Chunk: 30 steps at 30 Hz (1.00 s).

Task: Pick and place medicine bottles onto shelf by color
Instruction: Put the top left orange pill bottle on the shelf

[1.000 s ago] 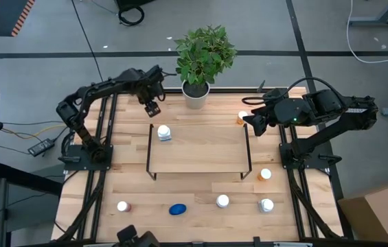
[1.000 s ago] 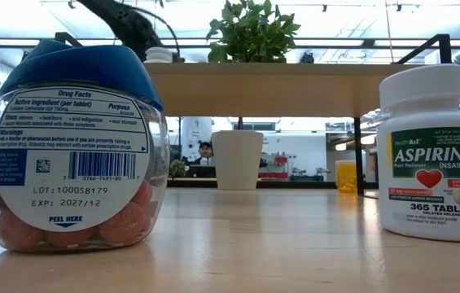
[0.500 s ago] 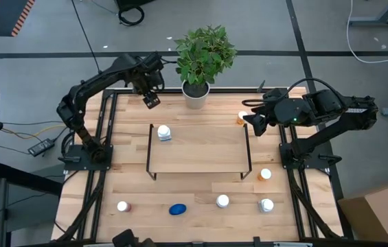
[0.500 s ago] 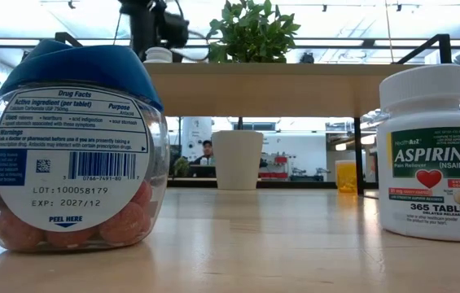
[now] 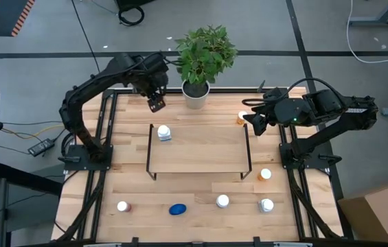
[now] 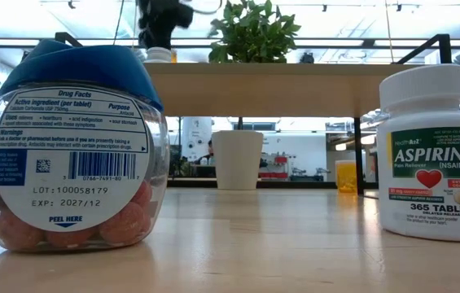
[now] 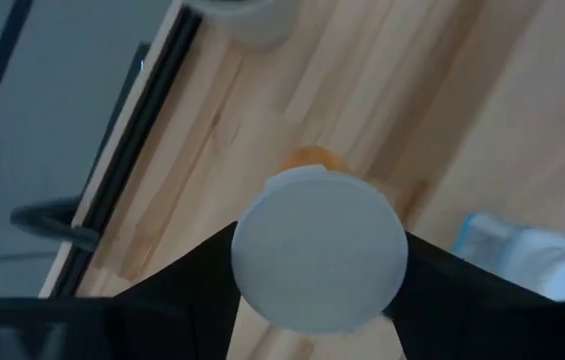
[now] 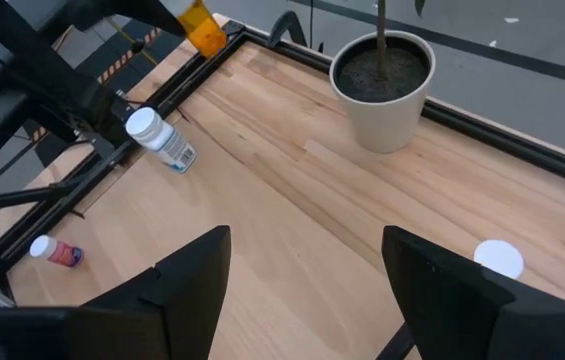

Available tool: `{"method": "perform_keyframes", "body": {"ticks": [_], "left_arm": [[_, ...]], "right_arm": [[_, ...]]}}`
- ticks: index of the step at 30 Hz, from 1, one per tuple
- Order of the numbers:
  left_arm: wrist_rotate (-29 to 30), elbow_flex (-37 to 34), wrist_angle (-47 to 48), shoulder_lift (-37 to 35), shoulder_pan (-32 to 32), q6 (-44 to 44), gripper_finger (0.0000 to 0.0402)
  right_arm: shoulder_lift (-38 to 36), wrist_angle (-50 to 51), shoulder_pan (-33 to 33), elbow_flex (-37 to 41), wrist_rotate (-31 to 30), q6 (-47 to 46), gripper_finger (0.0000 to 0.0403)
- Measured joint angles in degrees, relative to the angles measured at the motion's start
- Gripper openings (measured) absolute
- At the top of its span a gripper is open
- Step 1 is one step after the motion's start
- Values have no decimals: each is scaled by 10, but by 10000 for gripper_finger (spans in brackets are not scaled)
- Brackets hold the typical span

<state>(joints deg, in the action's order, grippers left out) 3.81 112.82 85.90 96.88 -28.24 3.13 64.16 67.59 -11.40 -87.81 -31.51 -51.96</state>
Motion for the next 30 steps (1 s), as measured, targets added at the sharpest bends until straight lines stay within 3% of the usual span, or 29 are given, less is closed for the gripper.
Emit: {"method": "perform_keyframes", "body": {"ticks": [5,14,21,30], "left_arm": [[0,37,6,0,43,-28,233],[0,46,38,0,138,-70,207],[0,46,42,0,209,-81,236],[0,46,32,0,276,-103,210]], "right_arm": [[0,0,0,0,0,-1,269],[0,0,0,0,-15,-17,269],[9,0,0,0,-34,-31,269],[48,0,0,0,-25,-50,269]]}}
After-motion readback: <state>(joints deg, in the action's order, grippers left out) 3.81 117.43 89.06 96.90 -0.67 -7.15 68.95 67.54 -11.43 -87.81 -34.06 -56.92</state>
